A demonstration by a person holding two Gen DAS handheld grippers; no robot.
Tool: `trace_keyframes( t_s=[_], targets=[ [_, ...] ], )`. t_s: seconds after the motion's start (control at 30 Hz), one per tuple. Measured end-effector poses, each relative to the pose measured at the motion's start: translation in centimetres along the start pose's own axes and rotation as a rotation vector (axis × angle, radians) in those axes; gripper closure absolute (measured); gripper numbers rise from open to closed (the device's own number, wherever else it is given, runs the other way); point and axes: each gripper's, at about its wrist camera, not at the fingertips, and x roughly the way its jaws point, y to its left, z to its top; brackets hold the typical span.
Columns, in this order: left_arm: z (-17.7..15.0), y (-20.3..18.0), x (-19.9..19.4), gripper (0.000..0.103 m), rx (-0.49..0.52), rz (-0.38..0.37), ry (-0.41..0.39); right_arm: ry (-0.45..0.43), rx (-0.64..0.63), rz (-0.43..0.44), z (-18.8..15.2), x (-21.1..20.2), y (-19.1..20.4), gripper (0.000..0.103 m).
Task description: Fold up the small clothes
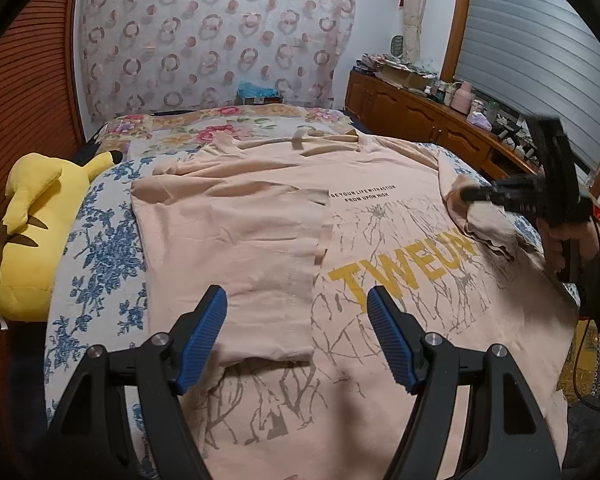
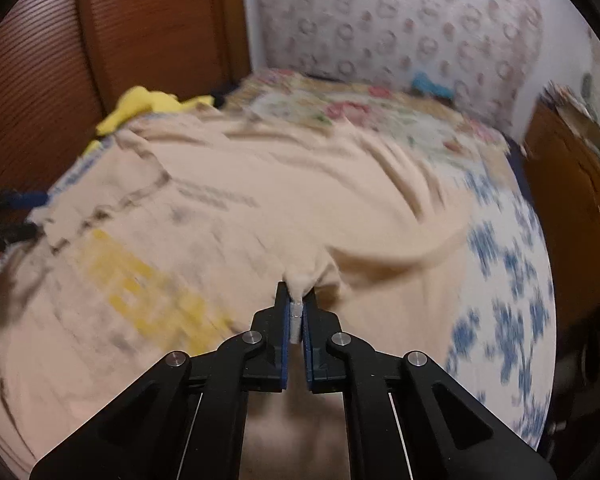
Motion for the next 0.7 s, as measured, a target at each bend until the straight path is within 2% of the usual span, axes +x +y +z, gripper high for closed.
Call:
trace_keyframes(
  t_s=[0.2,0.23,0.27,0.33,0.5,0.7],
  targets=[
    [-0.2,0.9,-0.3,0.030,-0.015,0.005,-0.006,-0.030,-0.059,0.067,4.5,1.3,3.6,0.100],
    [-0.2,1.0,-0.2,0.030,-0.018,0.005,-0.004,-0.023,-0.065,0.073,4.9,1.7,4.1,0.094],
    [-0.3,1.1,-0.2,0.030,-0.020,0.006,-0.004,-0.018,-0.067,0.059,5.3,2.0,4.6,0.075],
    [-0.3,1.2,-0.3,0.030,-0.021,0.008,-0.005,-0.028,-0.064,0.041,5.5,1.9,4.7,0.051],
    [0.0,1.4,-0.2,0.030,-0.021,0.010,-0.012,-0.050,-0.024,-0.044,4.6,0.7,1.3,0.048],
    [1.3,2.2,0.7,0.030,-0.011,0.019,-0.010,0.005,0.066,-0.173,2.4,0.8,-5.5,0.048]
  ],
)
